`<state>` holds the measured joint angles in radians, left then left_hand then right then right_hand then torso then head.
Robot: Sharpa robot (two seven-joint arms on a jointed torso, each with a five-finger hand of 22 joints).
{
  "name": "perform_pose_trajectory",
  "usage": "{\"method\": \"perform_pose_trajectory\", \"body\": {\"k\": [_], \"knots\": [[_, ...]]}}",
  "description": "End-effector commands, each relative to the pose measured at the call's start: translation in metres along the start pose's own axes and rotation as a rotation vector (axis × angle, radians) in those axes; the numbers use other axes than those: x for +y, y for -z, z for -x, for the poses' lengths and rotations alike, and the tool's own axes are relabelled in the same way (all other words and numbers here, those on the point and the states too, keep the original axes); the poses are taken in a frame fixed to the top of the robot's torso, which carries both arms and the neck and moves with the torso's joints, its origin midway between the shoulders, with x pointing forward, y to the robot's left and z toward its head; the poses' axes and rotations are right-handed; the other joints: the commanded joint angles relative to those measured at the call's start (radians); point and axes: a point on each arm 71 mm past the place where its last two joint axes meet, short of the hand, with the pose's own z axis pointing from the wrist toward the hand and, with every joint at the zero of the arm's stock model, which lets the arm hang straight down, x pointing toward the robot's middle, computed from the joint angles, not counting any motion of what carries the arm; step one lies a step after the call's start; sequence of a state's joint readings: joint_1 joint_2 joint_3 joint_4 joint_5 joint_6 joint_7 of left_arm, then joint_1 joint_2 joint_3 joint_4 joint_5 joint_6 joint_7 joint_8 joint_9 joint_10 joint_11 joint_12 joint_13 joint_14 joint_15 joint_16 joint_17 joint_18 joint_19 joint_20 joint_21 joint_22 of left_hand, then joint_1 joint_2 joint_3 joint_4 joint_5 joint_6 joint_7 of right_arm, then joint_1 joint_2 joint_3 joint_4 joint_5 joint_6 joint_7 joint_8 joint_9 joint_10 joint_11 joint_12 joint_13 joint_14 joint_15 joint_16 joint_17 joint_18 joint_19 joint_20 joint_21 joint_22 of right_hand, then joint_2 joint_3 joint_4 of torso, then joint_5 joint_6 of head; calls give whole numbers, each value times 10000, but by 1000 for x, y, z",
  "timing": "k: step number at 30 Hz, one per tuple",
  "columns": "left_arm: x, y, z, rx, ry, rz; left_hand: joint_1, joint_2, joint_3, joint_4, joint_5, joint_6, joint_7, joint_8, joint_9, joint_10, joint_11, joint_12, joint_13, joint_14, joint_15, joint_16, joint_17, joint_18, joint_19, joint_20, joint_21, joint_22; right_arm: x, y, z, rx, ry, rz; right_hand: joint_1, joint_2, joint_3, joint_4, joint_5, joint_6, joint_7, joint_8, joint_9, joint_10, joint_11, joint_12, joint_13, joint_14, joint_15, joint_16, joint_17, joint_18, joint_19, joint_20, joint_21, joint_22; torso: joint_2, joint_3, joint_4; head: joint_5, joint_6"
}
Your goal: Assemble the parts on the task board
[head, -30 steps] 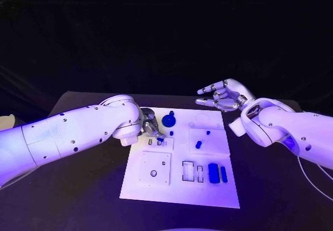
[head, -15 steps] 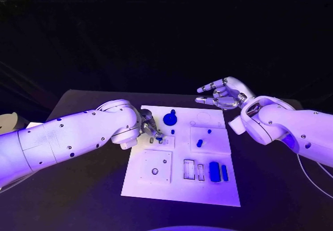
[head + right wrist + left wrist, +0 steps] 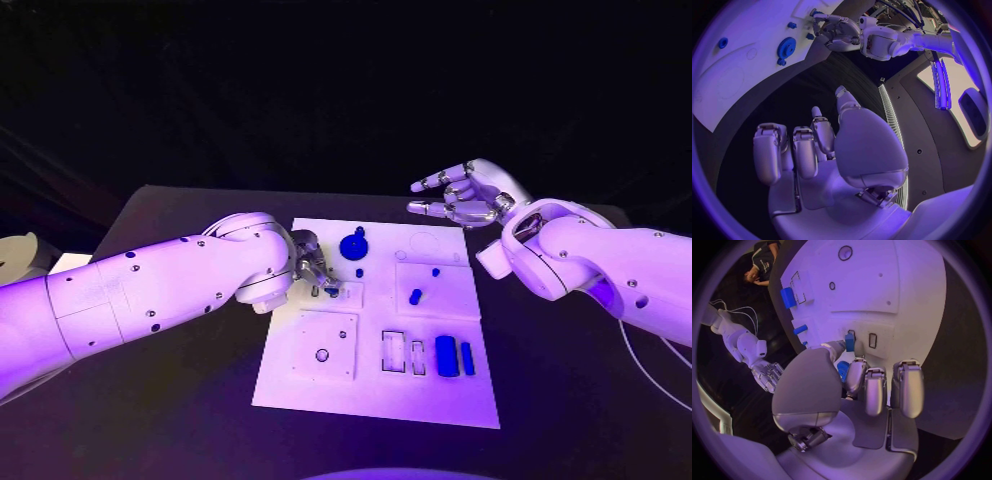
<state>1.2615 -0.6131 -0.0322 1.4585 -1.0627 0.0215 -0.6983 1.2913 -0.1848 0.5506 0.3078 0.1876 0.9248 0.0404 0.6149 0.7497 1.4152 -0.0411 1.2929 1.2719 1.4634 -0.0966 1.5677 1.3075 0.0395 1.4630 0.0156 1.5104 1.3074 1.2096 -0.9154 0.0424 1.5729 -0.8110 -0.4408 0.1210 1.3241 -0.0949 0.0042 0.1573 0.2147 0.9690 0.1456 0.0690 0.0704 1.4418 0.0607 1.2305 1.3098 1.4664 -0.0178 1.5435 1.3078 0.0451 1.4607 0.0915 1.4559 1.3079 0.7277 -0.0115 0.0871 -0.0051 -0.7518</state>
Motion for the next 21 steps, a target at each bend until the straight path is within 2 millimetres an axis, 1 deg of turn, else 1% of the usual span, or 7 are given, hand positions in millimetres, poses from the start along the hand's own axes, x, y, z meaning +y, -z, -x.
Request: {"method": "perform_pose_trajectory", "body": {"k": [1, 6, 10, 11, 20, 21], "knots": [[2, 0, -2, 84, -434, 384, -9, 59, 1500, -1460, -6, 55, -115, 36, 10, 70, -15, 20, 5, 1074, -2, 31, 2633, -164, 638, -10, 43, 1714, 1, 0, -2, 170, 47, 70, -14, 122, -72, 15, -87, 87, -14, -14, 9, -18, -46, 20, 721, 941, -2, -66, 2246, 63, -31, -49, -36, 262, -2, 2, 2, -11, -19], [3, -1, -1, 59, -502, 455, -37, 54, 1515, -1469, -12, 55, -116, 43, 21, 71, -14, 16, -1, 1074, -2, 31, 2633, -163, 638, -11, 42, 1712, 1, 0, -2, 178, 41, 70, -16, 124, -77, 16, -92, 87, -14, -15, 8, -18, -46, 19, 720, 941, -2, -67, 2245, 63, -31, -49, -36, 262, -5, 12, 0, 8, -14], [4, -2, -1, 39, -520, 483, -46, 54, 1520, -1471, -13, 55, -116, 46, 24, 64, -14, 0, -19, 1074, -2, 31, 2633, -166, 644, -11, 49, 1725, 1, 0, -2, 203, 37, 72, -16, 124, -77, 16, -92, 87, -14, -15, 8, -18, -46, 19, 720, 941, -2, -67, 2245, 63, -31, -49, -36, 262, 0, 3, 3, -12, -14], [4, -3, -1, 39, -522, 488, -46, 54, 1520, -1471, -13, 55, -116, 46, 24, 64, -14, 0, -19, 1074, -2, 31, 2633, -166, 644, -11, 49, 1725, 1, 0, -2, 209, 36, 73, -16, 124, -77, 16, -92, 87, -14, -15, 8, -18, -46, 19, 720, 941, -2, -67, 2245, 63, -31, -49, -36, 262, 3, 5, 3, -16, -1], [3, -4, -3, 150, -633, 510, -73, 57, 1535, -1475, -17, 55, -117, 53, 34, 65, -14, -2, -22, 1074, -2, 31, 2633, -166, 643, -12, 47, 1722, 1, 0, -3, 250, 31, 69, -16, 124, -77, 16, -92, 87, -14, -15, 8, -18, -46, 19, 720, 941, -2, -67, 2245, 63, -31, -49, -36, 262, 3, 4, 0, -5, -23], [3, -4, -3, 167, -649, 512, -73, 57, 1535, -1475, -17, 55, -117, 53, 34, 65, -14, -2, -22, 1074, -2, 31, 2633, -166, 643, -12, 47, 1722, 1, 0, -3, 254, 31, 68, -16, 124, -77, 16, -92, 87, -14, -15, 8, -18, -46, 19, 720, 941, -2, -67, 2245, 63, -31, -49, -36, 262, 3, 8, 0, -5, -25]]}}
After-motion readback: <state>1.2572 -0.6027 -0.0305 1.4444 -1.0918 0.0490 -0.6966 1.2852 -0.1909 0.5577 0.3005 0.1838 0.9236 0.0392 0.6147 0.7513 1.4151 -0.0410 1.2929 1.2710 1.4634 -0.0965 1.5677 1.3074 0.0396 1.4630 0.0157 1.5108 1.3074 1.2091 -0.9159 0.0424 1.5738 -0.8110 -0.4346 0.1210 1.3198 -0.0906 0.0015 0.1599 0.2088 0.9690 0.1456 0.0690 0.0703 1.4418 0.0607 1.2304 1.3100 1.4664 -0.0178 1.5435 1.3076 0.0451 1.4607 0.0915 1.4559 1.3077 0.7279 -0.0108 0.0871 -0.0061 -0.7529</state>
